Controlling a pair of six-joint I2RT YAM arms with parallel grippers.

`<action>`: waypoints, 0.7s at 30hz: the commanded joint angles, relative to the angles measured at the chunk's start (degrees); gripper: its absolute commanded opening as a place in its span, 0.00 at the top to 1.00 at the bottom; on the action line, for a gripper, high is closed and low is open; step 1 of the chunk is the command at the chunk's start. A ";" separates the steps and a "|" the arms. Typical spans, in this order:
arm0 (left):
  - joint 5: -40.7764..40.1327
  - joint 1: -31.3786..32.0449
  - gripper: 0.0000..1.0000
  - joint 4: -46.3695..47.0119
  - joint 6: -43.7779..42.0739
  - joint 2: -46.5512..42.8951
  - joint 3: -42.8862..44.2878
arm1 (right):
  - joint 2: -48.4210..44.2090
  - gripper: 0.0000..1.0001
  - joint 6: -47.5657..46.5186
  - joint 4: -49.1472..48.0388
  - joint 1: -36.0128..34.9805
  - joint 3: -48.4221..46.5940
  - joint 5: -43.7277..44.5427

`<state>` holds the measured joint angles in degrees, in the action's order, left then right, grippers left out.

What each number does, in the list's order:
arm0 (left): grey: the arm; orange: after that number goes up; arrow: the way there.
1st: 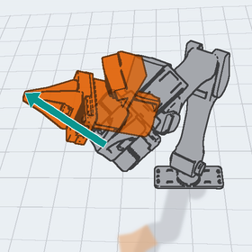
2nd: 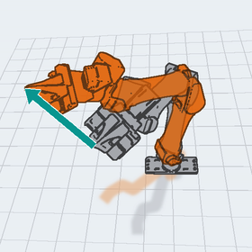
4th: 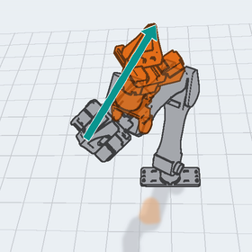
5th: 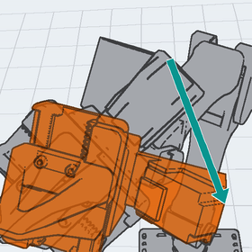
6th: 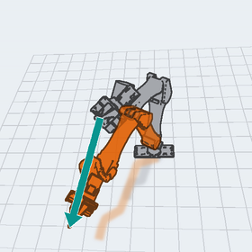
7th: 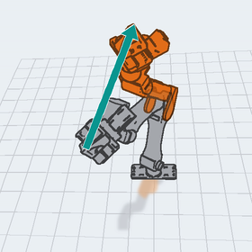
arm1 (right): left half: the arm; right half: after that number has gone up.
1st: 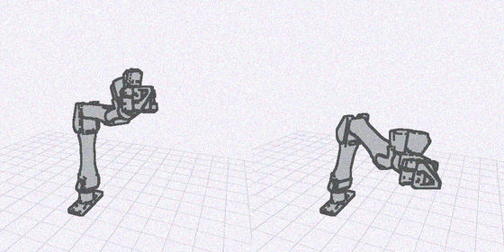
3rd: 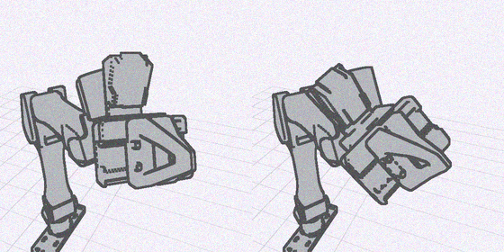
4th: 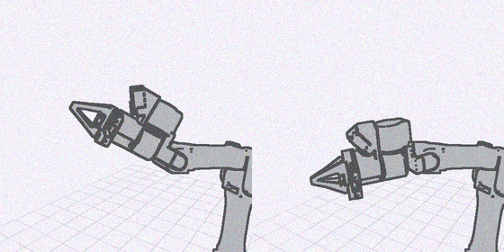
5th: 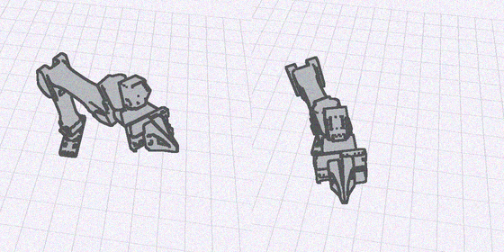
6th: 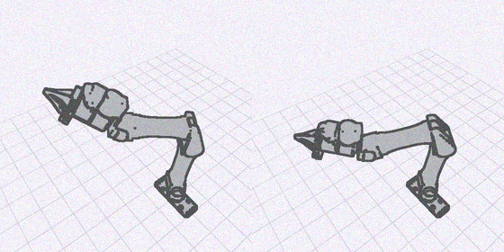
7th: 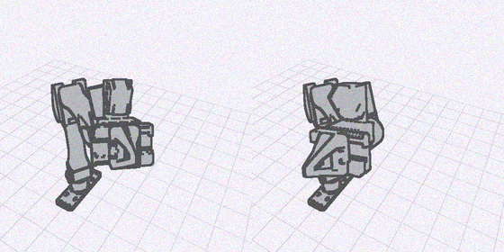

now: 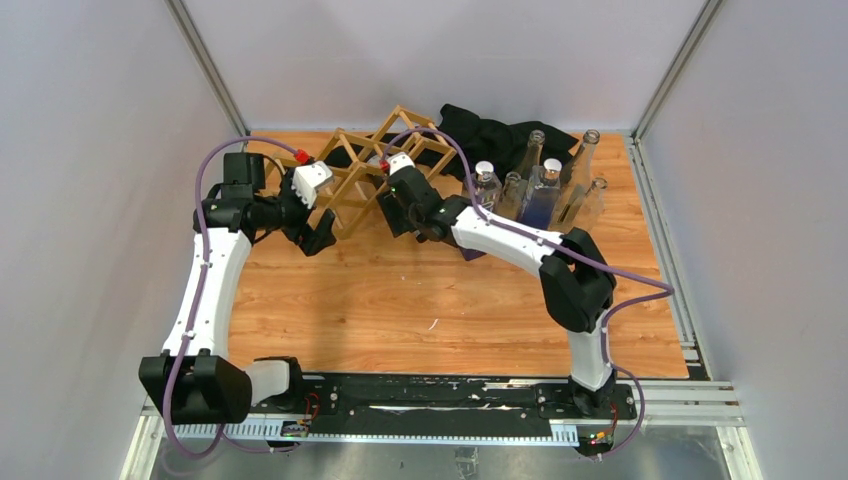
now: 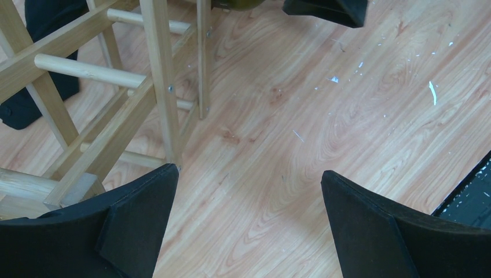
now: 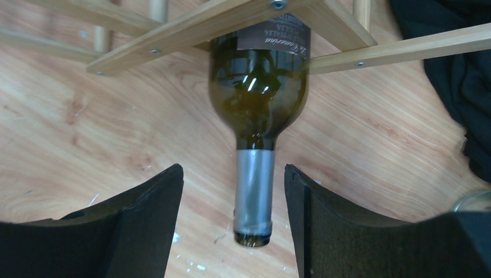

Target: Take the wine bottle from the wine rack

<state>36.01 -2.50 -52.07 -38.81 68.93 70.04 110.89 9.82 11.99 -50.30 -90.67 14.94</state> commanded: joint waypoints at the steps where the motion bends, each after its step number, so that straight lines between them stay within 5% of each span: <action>1: 1.48 -0.42 0.00 0.44 0.23 -0.59 -0.27 | 4.05 0.33 -0.26 -0.32 1.16 -3.57 -0.84; 12: 2.80 -0.41 0.00 0.48 -0.74 0.27 -0.35 | 10.03 0.39 0.07 -0.93 2.18 -5.09 -0.65; 21: 3.70 -0.44 0.00 0.48 -1.26 0.94 0.09 | 10.49 0.60 0.64 -2.77 2.23 -3.93 -2.50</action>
<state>38.22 -2.50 -52.07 -39.09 69.36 70.06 120.09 9.85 10.79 -48.10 -94.13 14.44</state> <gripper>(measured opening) 0.997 0.414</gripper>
